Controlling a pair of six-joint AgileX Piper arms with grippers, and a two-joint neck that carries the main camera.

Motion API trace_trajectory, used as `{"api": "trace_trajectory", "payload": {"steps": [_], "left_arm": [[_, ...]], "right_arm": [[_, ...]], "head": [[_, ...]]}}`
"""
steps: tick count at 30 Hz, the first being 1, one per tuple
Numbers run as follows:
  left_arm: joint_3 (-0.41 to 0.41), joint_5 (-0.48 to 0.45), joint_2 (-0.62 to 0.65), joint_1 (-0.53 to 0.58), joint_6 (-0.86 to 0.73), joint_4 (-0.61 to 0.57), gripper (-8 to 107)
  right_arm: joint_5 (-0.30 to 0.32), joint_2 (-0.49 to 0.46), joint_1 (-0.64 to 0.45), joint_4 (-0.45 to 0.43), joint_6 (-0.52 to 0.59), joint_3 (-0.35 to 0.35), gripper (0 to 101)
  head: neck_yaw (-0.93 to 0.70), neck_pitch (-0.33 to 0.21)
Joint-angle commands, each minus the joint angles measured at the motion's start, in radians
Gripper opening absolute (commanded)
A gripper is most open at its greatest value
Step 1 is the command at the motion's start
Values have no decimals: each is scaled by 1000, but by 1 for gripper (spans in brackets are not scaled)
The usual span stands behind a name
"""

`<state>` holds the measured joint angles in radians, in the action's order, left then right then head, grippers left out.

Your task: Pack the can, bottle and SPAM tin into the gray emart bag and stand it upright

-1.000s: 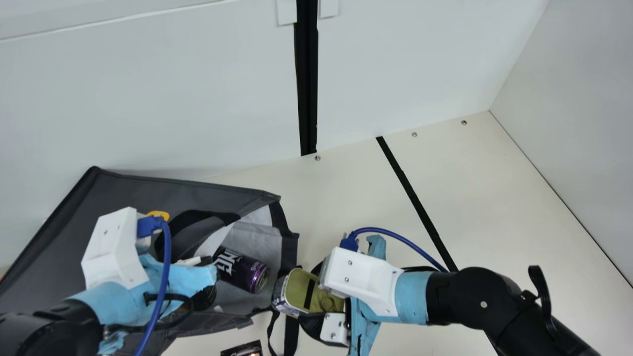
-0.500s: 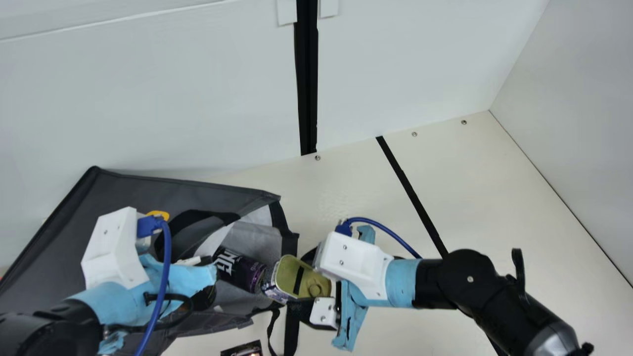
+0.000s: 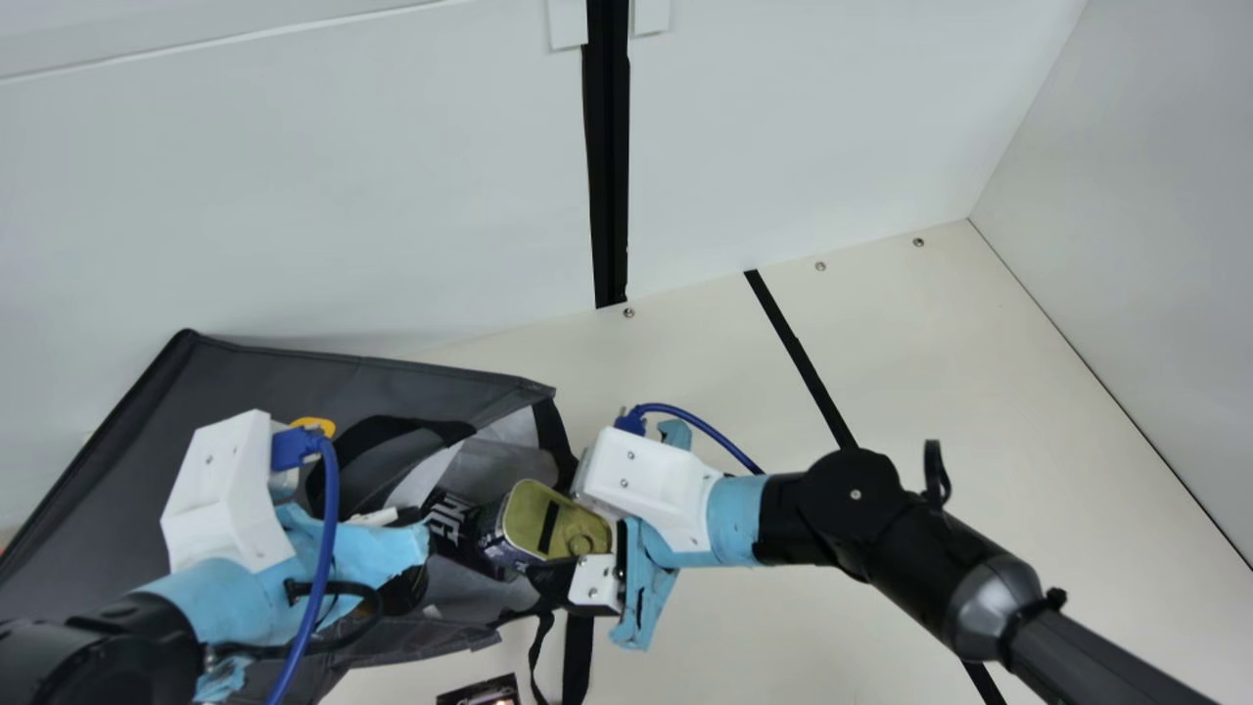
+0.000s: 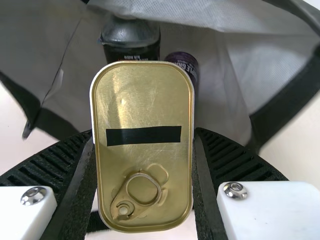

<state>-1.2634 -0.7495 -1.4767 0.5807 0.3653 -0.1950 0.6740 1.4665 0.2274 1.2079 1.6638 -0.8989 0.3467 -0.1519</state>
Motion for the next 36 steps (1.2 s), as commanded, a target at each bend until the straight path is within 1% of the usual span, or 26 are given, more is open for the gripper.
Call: {"api": "trace_trajectory", "payload": {"steps": [1,12,25,36], "left_arm": [[0,0,0,0,0,0,-8],[0,0,0,0,0,0,-8],[0,0,0,0,0,0,-8],[0,0,0,0,0,0,-8]], "right_arm": [[-4,23,11,3,3,-15,0],[-42,138,80,14,-3,-107,0],[-91,260,159,2,-75,-237,0],[-141,350,190,2,-134,-337,0]], "head": [[2,-23],[2,-23],[2,-23],[2,-23]]}}
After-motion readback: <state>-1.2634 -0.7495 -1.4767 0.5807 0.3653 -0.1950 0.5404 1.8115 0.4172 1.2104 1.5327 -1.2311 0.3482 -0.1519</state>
